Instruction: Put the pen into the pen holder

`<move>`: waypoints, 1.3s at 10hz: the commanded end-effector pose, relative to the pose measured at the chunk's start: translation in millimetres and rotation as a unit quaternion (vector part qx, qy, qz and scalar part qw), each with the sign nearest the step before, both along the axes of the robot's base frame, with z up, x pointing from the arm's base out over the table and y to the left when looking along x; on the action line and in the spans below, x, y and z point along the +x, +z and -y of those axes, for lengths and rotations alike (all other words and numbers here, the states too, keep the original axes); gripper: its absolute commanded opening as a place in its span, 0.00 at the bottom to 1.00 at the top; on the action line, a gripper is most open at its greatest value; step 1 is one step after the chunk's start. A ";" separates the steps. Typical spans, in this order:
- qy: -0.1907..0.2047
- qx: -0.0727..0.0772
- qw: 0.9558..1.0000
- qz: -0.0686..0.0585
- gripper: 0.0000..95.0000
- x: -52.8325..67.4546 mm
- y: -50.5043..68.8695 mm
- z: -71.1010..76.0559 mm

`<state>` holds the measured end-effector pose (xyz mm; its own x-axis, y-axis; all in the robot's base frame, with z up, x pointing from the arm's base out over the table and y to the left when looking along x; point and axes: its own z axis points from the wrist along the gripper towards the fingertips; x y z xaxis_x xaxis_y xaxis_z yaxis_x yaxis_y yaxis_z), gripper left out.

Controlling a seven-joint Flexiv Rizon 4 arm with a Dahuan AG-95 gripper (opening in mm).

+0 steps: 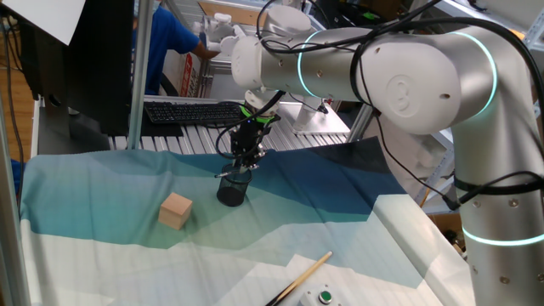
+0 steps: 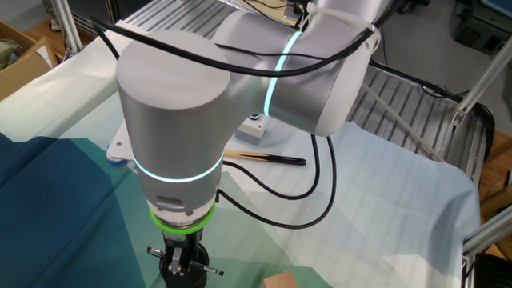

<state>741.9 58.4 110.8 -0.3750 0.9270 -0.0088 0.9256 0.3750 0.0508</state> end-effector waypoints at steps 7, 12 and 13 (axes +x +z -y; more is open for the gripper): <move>-0.003 0.000 1.000 0.013 0.40 2.0 -6.7 -2.9; -0.001 -0.001 1.000 0.019 0.20 2.7 -11.5 -3.8; -0.001 -0.001 1.000 0.019 0.20 2.7 -11.9 -3.8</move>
